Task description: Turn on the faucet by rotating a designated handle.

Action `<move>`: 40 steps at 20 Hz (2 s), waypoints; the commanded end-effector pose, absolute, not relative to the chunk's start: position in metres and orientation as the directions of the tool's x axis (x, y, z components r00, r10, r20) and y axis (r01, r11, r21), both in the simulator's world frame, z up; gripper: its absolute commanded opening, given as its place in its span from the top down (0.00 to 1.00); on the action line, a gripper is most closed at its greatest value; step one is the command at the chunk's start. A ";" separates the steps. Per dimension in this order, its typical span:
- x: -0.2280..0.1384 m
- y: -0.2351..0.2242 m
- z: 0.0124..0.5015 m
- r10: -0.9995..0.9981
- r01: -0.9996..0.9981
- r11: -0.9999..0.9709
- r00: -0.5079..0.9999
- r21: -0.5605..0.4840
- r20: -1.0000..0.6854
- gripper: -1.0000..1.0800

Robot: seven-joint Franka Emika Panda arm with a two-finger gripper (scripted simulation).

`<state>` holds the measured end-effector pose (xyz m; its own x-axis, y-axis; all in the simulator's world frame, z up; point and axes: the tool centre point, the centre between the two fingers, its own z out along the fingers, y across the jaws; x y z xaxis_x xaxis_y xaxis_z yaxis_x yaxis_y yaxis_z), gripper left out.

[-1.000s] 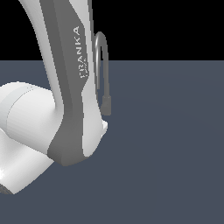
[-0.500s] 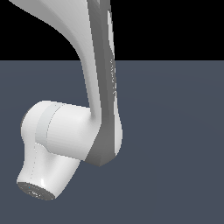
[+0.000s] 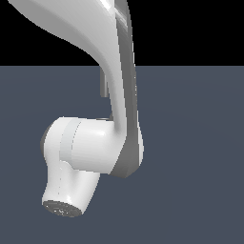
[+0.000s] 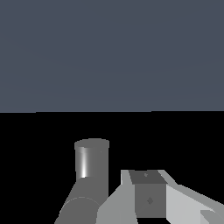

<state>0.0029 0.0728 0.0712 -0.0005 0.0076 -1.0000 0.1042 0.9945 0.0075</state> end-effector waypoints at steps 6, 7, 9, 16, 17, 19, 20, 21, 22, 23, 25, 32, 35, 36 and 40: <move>0.005 0.072 0.070 -0.001 0.096 0.995 0.000 -0.001 -1.000 1.00; 0.005 0.072 0.070 0.000 0.097 0.995 0.000 0.000 -1.000 1.00; 0.005 0.072 0.070 0.000 0.097 0.995 0.000 0.000 -1.000 1.00; 0.005 0.077 0.086 0.000 0.097 0.995 0.000 0.000 -1.000 1.00; 0.005 0.079 0.090 0.000 0.097 0.995 0.000 0.000 -1.000 1.00; 0.006 0.081 0.097 0.000 0.097 0.995 0.000 0.000 -1.000 1.00; 0.006 0.083 0.101 0.000 0.097 0.995 0.000 0.000 -1.000 1.00; 0.006 0.084 0.105 0.000 0.097 0.995 0.000 0.000 -1.000 1.00; 0.006 0.085 0.109 0.000 0.097 0.995 0.000 0.000 -1.000 1.00; 0.006 0.087 0.112 0.000 0.097 0.995 0.000 0.000 -1.000 1.00; 0.005 0.081 0.102 -0.001 0.104 0.995 -0.012 -0.002 -1.000 1.00; 0.005 0.073 0.129 0.000 0.100 0.995 -0.006 -0.001 -1.000 1.00; 0.005 0.070 0.140 0.000 0.099 0.995 -0.003 0.000 -1.000 1.00; 0.004 0.069 0.144 0.000 0.098 0.995 -0.002 0.000 -1.000 1.00; 0.003 0.065 0.129 0.000 0.100 0.995 -0.037 -0.004 -0.999 1.00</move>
